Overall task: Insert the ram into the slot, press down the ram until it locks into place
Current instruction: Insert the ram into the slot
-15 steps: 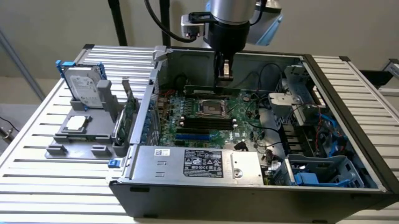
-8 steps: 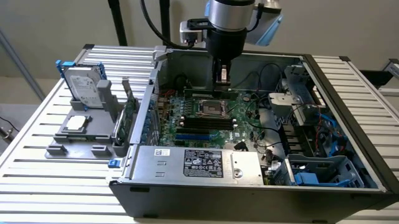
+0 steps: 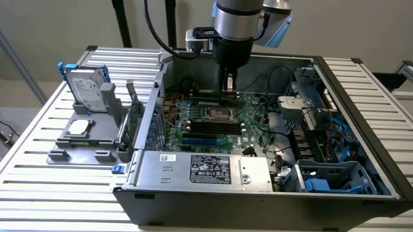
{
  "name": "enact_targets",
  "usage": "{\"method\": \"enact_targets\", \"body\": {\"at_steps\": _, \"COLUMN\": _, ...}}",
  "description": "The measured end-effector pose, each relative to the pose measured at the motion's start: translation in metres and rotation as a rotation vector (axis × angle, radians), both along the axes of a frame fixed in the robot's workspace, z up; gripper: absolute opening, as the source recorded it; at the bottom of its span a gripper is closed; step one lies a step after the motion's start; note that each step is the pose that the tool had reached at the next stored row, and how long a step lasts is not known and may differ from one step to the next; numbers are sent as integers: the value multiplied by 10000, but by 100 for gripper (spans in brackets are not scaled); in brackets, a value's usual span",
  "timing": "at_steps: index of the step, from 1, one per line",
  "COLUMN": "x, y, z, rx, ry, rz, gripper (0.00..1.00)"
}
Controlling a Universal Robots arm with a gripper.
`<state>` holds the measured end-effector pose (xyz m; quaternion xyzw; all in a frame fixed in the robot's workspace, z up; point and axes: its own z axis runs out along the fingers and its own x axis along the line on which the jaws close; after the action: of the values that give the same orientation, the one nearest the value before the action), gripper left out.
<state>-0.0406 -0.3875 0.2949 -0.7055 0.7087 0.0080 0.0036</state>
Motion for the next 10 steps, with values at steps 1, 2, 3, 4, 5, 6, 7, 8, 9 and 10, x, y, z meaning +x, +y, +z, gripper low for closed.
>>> {"method": "enact_targets", "body": {"at_steps": 1, "x": -1, "y": 0, "z": -19, "rx": -11, "ry": 0, "rz": -7, "gripper": 13}}
{"method": "enact_targets", "body": {"at_steps": 2, "x": -2, "y": 0, "z": -36, "rx": -21, "ry": 0, "rz": -15, "gripper": 13}}
{"method": "enact_targets", "body": {"at_steps": 3, "x": -2, "y": 0, "z": -55, "rx": -31, "ry": 0, "rz": -22, "gripper": 13}}
{"method": "enact_targets", "body": {"at_steps": 4, "x": -3, "y": 0, "z": -73, "rx": -42, "ry": 0, "rz": -29, "gripper": 13}}
{"method": "enact_targets", "body": {"at_steps": 5, "x": -3, "y": 0, "z": -90, "rx": -51, "ry": 1, "rz": -33, "gripper": 13}}
{"method": "enact_targets", "body": {"at_steps": 6, "x": -4, "y": 0, "z": -110, "rx": -58, "ry": 0, "rz": -38, "gripper": 13}}
{"method": "enact_targets", "body": {"at_steps": 7, "x": -7, "y": 0, "z": -128, "rx": -66, "ry": 0, "rz": -47, "gripper": 13}}
{"method": "enact_targets", "body": {"at_steps": 8, "x": -12, "y": 0, "z": -146, "rx": -77, "ry": 0, "rz": -57, "gripper": 13}}
{"method": "enact_targets", "body": {"at_steps": 9, "x": -18, "y": 0, "z": -164, "rx": -88, "ry": 1, "rz": -64, "gripper": 13}}
{"method": "enact_targets", "body": {"at_steps": 10, "x": -23, "y": 0, "z": -182, "rx": -97, "ry": 0, "rz": -71, "gripper": 13}}
